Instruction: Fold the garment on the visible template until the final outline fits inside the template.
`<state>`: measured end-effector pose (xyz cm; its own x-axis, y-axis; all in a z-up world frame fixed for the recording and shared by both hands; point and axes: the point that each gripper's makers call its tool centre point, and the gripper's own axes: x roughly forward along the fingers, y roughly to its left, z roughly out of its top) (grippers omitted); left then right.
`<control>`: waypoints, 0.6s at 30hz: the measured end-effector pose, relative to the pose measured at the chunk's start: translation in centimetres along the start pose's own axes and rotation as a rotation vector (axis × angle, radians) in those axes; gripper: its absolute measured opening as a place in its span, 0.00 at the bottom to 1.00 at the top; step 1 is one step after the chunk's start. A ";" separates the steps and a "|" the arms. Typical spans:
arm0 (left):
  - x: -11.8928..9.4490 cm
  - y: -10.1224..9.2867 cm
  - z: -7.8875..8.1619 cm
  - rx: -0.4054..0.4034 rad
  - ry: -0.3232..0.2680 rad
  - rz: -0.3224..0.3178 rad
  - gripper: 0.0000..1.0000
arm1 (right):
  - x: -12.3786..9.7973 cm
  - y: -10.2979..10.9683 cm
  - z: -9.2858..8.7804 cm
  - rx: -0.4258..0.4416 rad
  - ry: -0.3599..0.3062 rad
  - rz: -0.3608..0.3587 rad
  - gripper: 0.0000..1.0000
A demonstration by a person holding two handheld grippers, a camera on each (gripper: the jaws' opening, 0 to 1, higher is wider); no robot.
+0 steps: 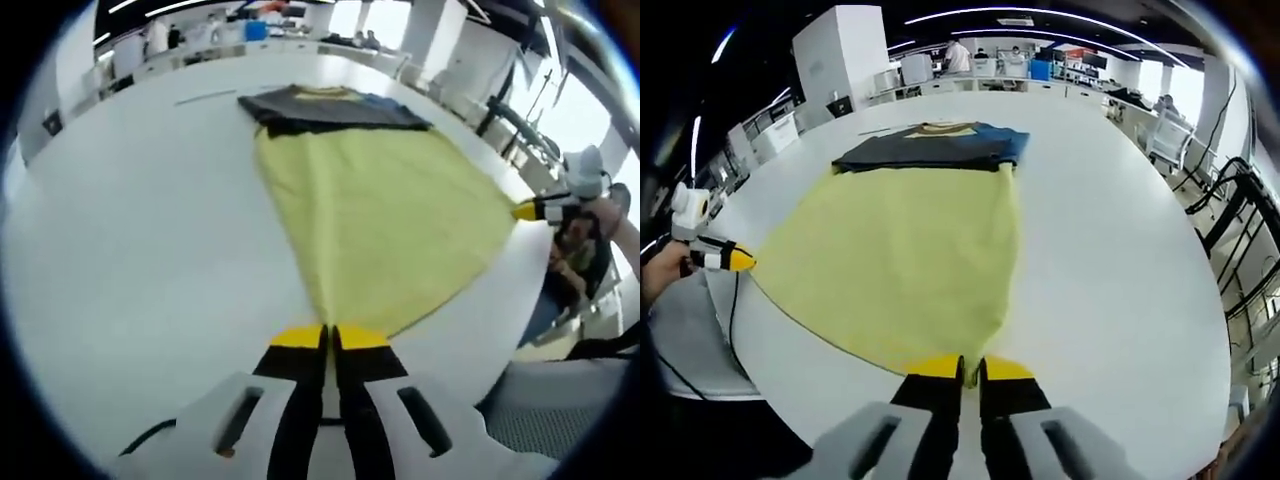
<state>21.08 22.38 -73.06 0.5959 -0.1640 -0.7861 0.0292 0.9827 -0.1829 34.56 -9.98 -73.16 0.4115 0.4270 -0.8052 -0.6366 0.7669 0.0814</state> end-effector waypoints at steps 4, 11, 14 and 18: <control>-0.7 0.7 -0.5 0.009 0.003 0.009 0.00 | -0.2 1.4 -0.3 -0.009 0.009 0.030 0.00; -1.7 1.0 -1.9 -0.002 0.021 0.008 0.00 | -0.1 2.2 -0.5 0.000 0.008 0.064 0.00; -2.0 1.1 -2.3 0.005 0.026 0.013 0.00 | -0.2 2.6 -0.8 -0.005 0.018 0.072 0.00; -2.5 1.3 -2.8 0.005 0.033 0.018 0.00 | -0.5 3.3 -1.3 -0.018 0.028 0.086 0.00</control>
<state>17.40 23.85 -73.03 0.5696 -0.1486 -0.8084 0.0229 0.9860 -0.1651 31.40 -8.30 -73.21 0.3364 0.4774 -0.8118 -0.6806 0.7190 0.1408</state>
